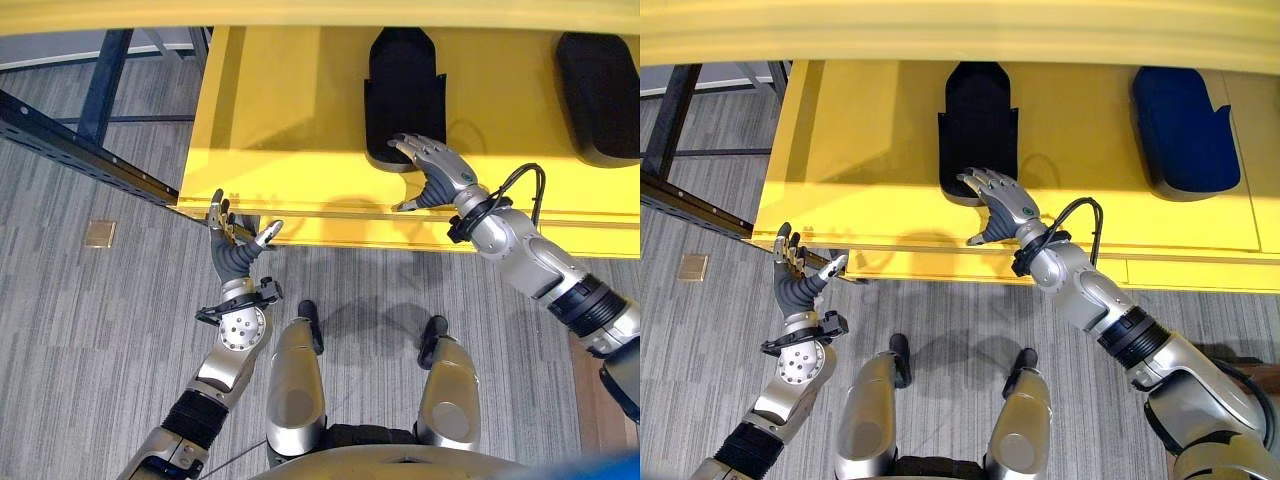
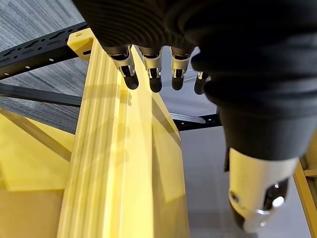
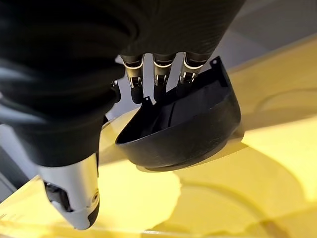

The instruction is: Move parts from the plastic box to the shelf.

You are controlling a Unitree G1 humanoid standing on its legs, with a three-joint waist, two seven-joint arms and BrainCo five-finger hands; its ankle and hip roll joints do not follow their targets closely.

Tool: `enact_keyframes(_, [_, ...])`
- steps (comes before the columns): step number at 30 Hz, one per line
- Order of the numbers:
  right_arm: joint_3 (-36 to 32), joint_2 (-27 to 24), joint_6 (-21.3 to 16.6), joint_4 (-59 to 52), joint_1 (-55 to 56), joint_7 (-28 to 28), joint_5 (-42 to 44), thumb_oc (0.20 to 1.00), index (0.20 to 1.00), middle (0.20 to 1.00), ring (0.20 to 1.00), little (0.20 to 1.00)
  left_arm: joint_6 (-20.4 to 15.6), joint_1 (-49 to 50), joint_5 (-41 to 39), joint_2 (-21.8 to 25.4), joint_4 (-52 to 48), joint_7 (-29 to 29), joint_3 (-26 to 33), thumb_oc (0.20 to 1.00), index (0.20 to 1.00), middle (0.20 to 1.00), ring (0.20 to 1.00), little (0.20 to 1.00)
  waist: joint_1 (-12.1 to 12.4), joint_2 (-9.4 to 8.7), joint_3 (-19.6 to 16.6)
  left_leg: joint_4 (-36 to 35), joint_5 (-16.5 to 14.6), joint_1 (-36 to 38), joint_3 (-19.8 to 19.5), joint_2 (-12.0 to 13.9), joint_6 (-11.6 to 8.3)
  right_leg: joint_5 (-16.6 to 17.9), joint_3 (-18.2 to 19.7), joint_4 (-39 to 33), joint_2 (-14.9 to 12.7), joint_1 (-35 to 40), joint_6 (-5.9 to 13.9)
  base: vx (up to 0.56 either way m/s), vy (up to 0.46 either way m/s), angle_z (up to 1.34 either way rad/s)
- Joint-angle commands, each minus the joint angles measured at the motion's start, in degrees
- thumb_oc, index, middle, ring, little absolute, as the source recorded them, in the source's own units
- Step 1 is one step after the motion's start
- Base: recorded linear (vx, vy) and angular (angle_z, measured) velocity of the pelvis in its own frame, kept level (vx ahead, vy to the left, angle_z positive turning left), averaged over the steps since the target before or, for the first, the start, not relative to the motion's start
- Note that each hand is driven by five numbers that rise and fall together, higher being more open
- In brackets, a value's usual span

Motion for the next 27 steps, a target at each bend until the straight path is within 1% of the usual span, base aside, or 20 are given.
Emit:
enact_keyframes(1, [-2.32, 2.73, -3.25, -1.55, -4.49, -6.36, -0.31, 1.000, 1.000, 1.000, 1.000, 1.000, -2.68, 2.02, 0.37, -0.28, -4.24, 0.41, -0.38, 1.000, 1.000, 1.000, 1.000, 1.000, 1.63, 0.09, -3.48, 0.99, -3.23, 3.46, 4.89, 1.17, 2.85, -1.48, -6.23, 3.73, -1.13, 0.71, -0.70, 0.00, 0.000, 0.00])
enact_keyframes(6, [-5.14, 3.51, -9.11, -4.70, -3.86, -15.28, -2.32, 1.000, 1.000, 1.000, 1.000, 1.000, -2.56, 2.26, 0.53, -0.67, -4.76, 0.73, -0.58, 1.000, 1.000, 1.000, 1.000, 1.000, 1.27, 0.43, -3.48, 0.72, -3.23, 3.65, 4.82, 1.10, 2.82, -1.57, -6.03, 3.70, -1.08, 0.69, -0.72, 0.00, 0.000, 0.00])
enact_keyframes(8, [-6.89, 4.06, -12.32, -7.03, -3.41, -17.29, -3.70, 1.000, 1.000, 1.000, 1.000, 1.000, -2.44, 2.34, 0.35, -0.66, -4.90, 1.03, -0.68, 1.000, 1.000, 1.000, 1.000, 1.000, 1.01, 0.61, -3.51, 0.69, -3.30, 3.77, 4.74, 1.09, 2.74, -1.58, -5.96, 3.54, -1.01, 0.84, -0.72, 0.00, 0.000, 0.00])
enact_keyframes(10, [-8.01, 4.33, -14.56, -9.07, -2.80, -18.75, -4.83, 1.000, 1.000, 1.000, 1.000, 1.000, -2.68, 2.46, 0.37, -0.74, -4.84, 1.22, -0.88, 1.000, 1.000, 1.000, 1.000, 1.000, 0.80, 0.74, -3.50, 0.58, -3.37, 3.88, 4.76, 0.99, 2.76, -1.60, -5.82, 3.53, -1.00, 0.80, -0.69, 0.00, 0.000, 0.00])
enact_keyframes(11, [-8.89, 4.53, -17.35, -10.70, -2.27, -19.93, -5.94, 1.000, 1.000, 1.000, 1.000, 1.000, -2.63, 2.50, 0.25, -0.69, -5.01, 1.31, -0.84, 1.000, 1.000, 1.000, 1.000, 1.000, 0.64, 0.84, -3.52, 0.47, -3.41, 3.99, 4.75, 0.92, 2.74, -1.62, -5.76, 3.42, -0.94, 0.85, -0.67, 0.02, 0.034, 0.00])
enact_keyframes(12, [-9.79, 4.75, -19.65, -12.50, -1.72, -19.67, -6.77, 1.000, 1.000, 1.000, 1.000, 1.000, -2.73, 2.64, 0.00, -0.60, -5.05, 1.50, -0.87, 1.000, 1.000, 1.000, 1.000, 1.000, 0.45, 0.94, -3.55, 0.31, -3.45, 4.12, 4.75, 0.84, 2.70, -1.66, -5.65, 3.29, -0.86, 0.91, -0.64, 0.01, 0.035, 0.00])
enact_keyframes(13, [-10.35, 5.07, -21.53, -14.22, -1.23, -18.76, -7.36, 1.000, 1.000, 1.000, 1.000, 1.000, -2.94, 2.63, -0.23, -0.55, -4.83, 1.53, -0.85, 1.000, 1.000, 1.000, 1.000, 1.000, 0.34, 1.02, -3.64, 0.13, -3.37, 4.10, 4.75, 0.77, 2.66, -1.58, -5.56, 3.11, -0.78, 0.85, -0.62, -0.04, 0.031, 0.00])
enact_keyframes(14, [-10.71, 5.34, -23.18, -16.16, -0.74, -17.88, -7.77, 1.000, 1.000, 1.000, 1.000, 1.000, -3.04, 2.56, -0.31, -0.62, -4.71, 1.50, -0.69, 1.000, 1.000, 1.000, 1.000, 1.000, 0.17, 1.02, -3.71, -0.38, -2.33, 3.76, 5.38, 0.81, 3.16, -0.67, -5.90, 2.47, -0.73, 0.48, -1.25, -0.04, 0.025, 0.00])
enact_keyframes(15, [-10.89, 5.41, -24.79, -17.87, -0.22, -16.62, -7.99, 1.000, 1.000, 1.000, 1.000, 1.000, -3.07, 2.51, -0.48, -0.57, -4.70, 1.52, -0.66, 1.000, 1.000, 1.000, 1.000, 1.000, 0.03, 1.04, -3.71, -0.43, -2.37, 3.80, 5.40, 0.79, 3.12, -0.69, -5.83, 2.34, -0.69, 0.51, -1.21, -0.04, 0.024, 0.00])
enact_keyframes(16, [-10.79, 5.36, -25.95, -19.66, 0.31, -13.73, -7.15, 1.000, 1.000, 1.000, 1.000, 1.000, -3.12, 2.51, -0.66, -0.57, -4.65, 1.43, -0.59, 1.000, 1.000, 1.000, 1.000, 1.000, -0.12, 1.07, -3.73, -0.42, -2.45, 3.83, 5.42, 0.76, 3.09, -0.72, -5.68, 2.22, -0.66, 0.52, -1.17, 0.00, 0.000, 0.00])
enact_keyframes(17, [-10.32, 5.33, -26.21, -21.13, 0.80, -11.87, -6.92, 1.000, 1.000, 1.000, 1.000, 1.000, -3.25, 2.53, -0.72, -0.53, -4.61, 1.44, -0.64, 1.000, 1.000, 1.000, 1.000, 1.000, -0.21, 1.10, -3.74, -0.48, -2.47, 3.83, 5.44, 0.75, 3.07, -0.72, -5.58, 2.11, -0.60, 0.48, -1.17, 0.00, 0.000, 0.00])
enact_keyframes(18, [-9.79, 4.91, -27.17, -21.96, 1.05, -8.41, -5.26, 1.000, 1.000, 1.000, 1.000, 1.000, -3.37, 2.58, -1.02, -0.28, -4.63, 1.39, -0.54, 1.000, 1.000, 1.000, 1.000, 1.000, -0.28, 1.07, -3.76, -0.44, -2.54, 3.83, 5.47, 0.78, 3.01, -0.76, -5.49, 1.98, -0.57, 0.52, -1.13, 0.00, 0.010, -0.06])
enact_keyframes(19, [-9.01, 4.60, -26.81, -22.96, 1.45, -4.28, -3.67, 1.000, 1.000, 1.000, 1.000, 1.000, -3.97, 2.62, -1.14, -0.16, -4.09, 1.36, -0.53, 1.000, 1.000, 1.000, 1.000, 1.000, -0.35, 0.99, -3.75, -0.37, -2.62, 3.78, 5.54, 0.81, 3.02, -0.80, -5.40, 2.01, -0.58, 0.43, -1.08, 0.01, 0.004, -0.07])
enact_keyframes(20, [-7.76, 4.07, -26.17, -23.40, 1.40, -2.08, -2.00, 1.000, 1.000, 1.000, 1.000, 1.000, -4.42, 2.66, -1.24, -0.15, -3.65, 1.24, -0.51, 1.000, 1.000, 1.000, 1.000, 1.000, -0.33, 0.92, -3.75, -0.30, -2.63, 3.75, 5.58, 0.79, 3.08, -0.80, -5.28, 2.03, -0.57, 0.37, -1.05, 0.01, -0.004, -0.06])
enact_keyframes(21, [-6.84, 3.57, -26.24, -23.69, 1.47, 0.98, -0.08, 1.000, 1.000, 1.000, 1.000, 1.000, -4.50, 2.72, -1.58, 0.17, -3.64, 1.13, -0.35, 1.000, 1.000, 1.000, 1.000, 1.000, -0.29, 0.81, -3.77, -0.28, -2.66, 3.75, 5.58, 0.79, 3.08, -0.84, -5.25, 1.99, -0.57, 0.42, -1.01, 0.06, -0.012, -0.04])
enact_keyframes(22, [-5.03, 2.64, -26.89, -23.81, 1.54, 3.85, 0.83, 1.000, 1.000, 1.000, 1.000, 1.000, -4.90, 2.97, -1.68, 0.44, -3.35, 0.81, -0.27, 1.000, 1.000, 1.000, 1.000, 1.000, -0.09, 0.74, -3.77, 0.08, -3.73, 4.19, 5.03, 0.74, 2.62, -1.80, -4.81, 2.46, -0.51, 0.87, -0.35, 0.06, -0.021, 0.00])
enact_keyframes(23, [-3.33, 1.70, -26.96, -23.66, 1.15, 6.35, 2.96, 1.000, 1.000, 1.000, 1.000, 1.000, -5.21, 3.07, -1.82, 0.75, -3.12, 0.42, -0.20, 1.000, 1.000, 1.000, 1.000, 1.000, 0.17, 0.57, -3.80, 0.15, -3.72, 4.12, 4.99, 0.77, 2.66, -1.82, -4.91, 2.45, -0.51, 0.93, -0.31, 0.06, -0.029, 0.00])
enact_keyframes(25, [-1.75, 0.40, -26.44, -23.62, 0.65, 9.76, 4.33, 1.000, 1.000, 1.000, 1.000, 1.000, -5.65, 3.15, -1.90, 1.22, -2.77, 0.04, -0.26, 1.000, 1.000, 1.000, 1.000, 1.000, 0.43, 0.33, -3.71, 0.17, -3.66, 4.04, 4.93, 0.80, 2.61, -1.86, -5.13, 2.38, -0.46, 1.08, -0.27, 0.00, -0.037, 0.01])
enact_keyframes(26, [-0.60, -0.24, -26.32, -22.77, 0.14, 12.41, 6.43, 1.000, 1.000, 1.000, 1.000, 1.000, -5.72, 3.23, -1.80, 1.34, -2.64, 0.00, -0.30, 1.000, 1.000, 1.000, 1.000, 1.000, 0.62, 0.21, -3.78, 0.08, -3.53, 4.02, 4.94, 0.84, 2.57, -1.83, -5.20, 2.24, -0.43, 1.18, -0.26, 0.00, 0.000, 0.00])
enact_keyframes(27, [-0.48, -0.32, -26.50, -22.70, 0.05, 12.83, 6.62, 1.000, 1.000, 1.000, 1.000, 1.000, -5.72, 3.23, -1.79, 1.34, -2.63, 0.01, -0.29, 1.000, 1.000, 1.000, 1.000, 1.000, 0.63, 0.20, -3.78, 0.06, -3.51, 4.02, 4.94, 0.85, 2.57, -1.82, -5.21, 2.22, -0.43, 1.20, -0.26, 0.00, 0.000, 0.00])
